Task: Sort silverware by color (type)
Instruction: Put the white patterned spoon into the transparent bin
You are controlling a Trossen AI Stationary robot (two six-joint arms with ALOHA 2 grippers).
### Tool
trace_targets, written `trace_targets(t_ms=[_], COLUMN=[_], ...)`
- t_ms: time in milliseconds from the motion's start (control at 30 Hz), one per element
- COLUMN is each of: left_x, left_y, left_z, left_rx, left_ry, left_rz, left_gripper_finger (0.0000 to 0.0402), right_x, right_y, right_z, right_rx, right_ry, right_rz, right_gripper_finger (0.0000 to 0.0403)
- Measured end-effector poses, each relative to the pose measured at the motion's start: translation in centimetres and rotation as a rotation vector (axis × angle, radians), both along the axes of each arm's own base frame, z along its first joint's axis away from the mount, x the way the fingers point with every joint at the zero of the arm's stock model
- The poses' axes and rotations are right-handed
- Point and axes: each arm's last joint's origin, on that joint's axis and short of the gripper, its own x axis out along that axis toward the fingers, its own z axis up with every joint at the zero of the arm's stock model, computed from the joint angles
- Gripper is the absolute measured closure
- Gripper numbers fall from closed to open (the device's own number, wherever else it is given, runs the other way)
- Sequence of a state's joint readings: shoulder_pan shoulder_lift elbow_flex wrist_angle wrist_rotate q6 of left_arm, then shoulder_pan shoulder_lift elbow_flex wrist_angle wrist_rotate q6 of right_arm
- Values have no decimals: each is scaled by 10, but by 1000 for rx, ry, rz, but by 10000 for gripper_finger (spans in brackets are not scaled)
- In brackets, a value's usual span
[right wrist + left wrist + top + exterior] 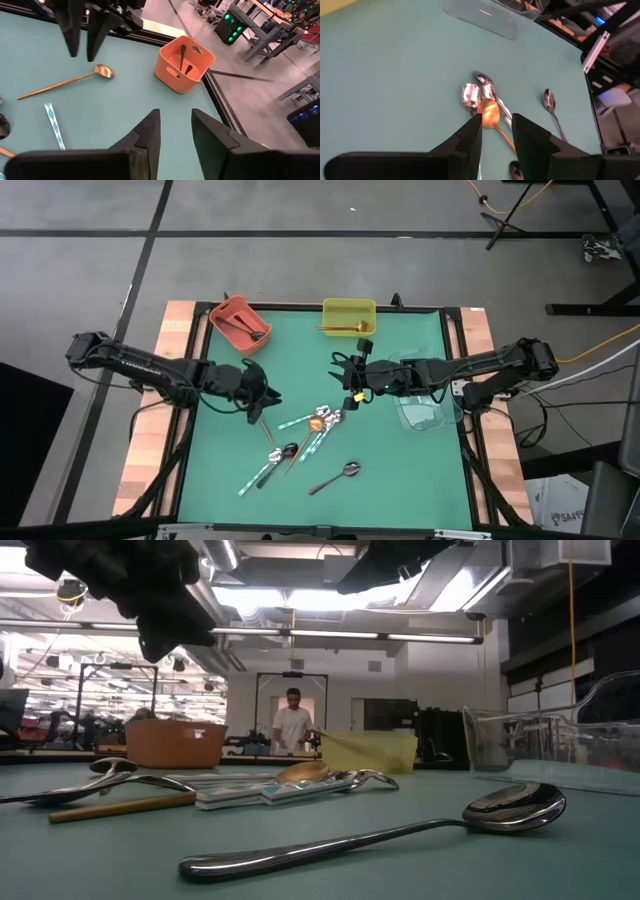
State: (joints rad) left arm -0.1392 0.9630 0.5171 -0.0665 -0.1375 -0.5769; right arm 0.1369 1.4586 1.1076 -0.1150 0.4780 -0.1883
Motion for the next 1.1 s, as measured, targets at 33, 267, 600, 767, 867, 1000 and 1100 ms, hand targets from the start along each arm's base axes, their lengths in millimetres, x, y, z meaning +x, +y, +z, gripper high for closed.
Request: trace_targets(t_ms=[33, 267, 600, 767, 867, 1000, 1100], left_x=[0, 1, 17, 25, 31, 39, 45], left_y=[-2, -19, -31, -33, -35, -37, -39], left_z=[0, -7, -40, -53, -59, -70, -77], left_rx=[1, 12, 144, 173, 183, 194, 205], left_ry=[0, 36, 178, 208, 205, 203, 199], left_rz=[-10, -88, -60, -58, -65, -69, -82], left_gripper_finger=[302, 302, 302, 302, 302, 302, 302], right_x=[0, 0, 0, 0, 0, 0, 0], right_y=[0, 0, 0, 0, 0, 0, 0], right_z=[0, 0, 0, 0, 0, 0, 0], right_rx=[0, 0, 0, 0, 0, 0, 0], right_ry=[0, 0, -1, -1, -1, 0, 0], right_rz=[0, 0, 0, 0, 0, 0, 0], right_gripper_finger=[299, 299, 299, 299, 299, 299, 299])
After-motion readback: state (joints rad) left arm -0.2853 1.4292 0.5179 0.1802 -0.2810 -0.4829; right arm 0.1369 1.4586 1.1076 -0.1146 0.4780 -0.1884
